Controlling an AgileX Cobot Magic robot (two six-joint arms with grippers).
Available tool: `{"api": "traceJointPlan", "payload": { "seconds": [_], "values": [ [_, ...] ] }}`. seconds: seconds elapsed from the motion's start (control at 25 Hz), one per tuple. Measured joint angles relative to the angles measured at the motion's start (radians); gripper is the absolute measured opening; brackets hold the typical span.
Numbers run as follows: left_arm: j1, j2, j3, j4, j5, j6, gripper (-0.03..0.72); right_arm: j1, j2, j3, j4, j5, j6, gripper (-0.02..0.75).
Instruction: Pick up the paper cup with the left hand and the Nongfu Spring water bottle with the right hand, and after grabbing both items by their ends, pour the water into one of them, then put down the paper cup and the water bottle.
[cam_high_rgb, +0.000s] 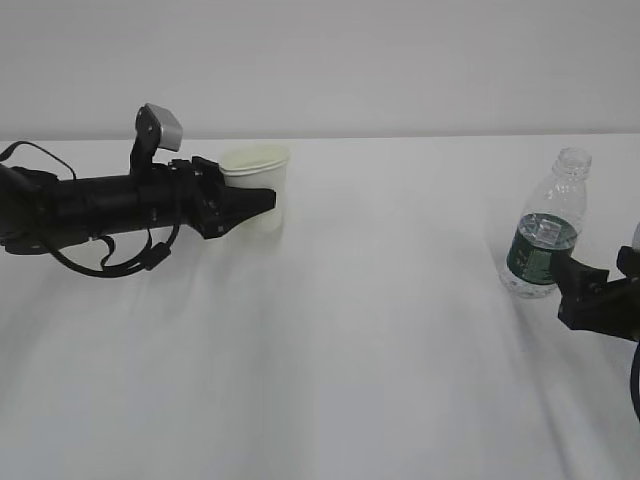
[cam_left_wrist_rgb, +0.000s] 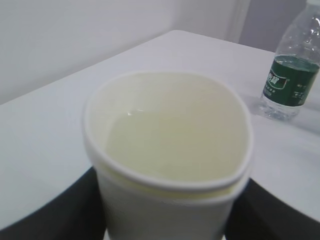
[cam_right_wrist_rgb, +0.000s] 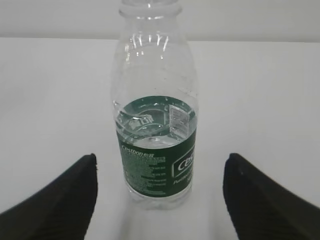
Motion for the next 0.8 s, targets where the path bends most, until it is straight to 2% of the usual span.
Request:
{"api": "traceJointPlan", "payload": {
  "seconds": [0.56,0.8],
  "values": [
    [0.094,0.000,0.000,0.000,0.008,0.007,0.447,0.000,0.000,0.000,0.000,0.000,0.000,0.588],
    [0.110,0.000,0.014,-0.024,0.017,0.076,0.447,0.000,0.000,0.000,0.000,0.000,0.000,0.587]
  ]
}}
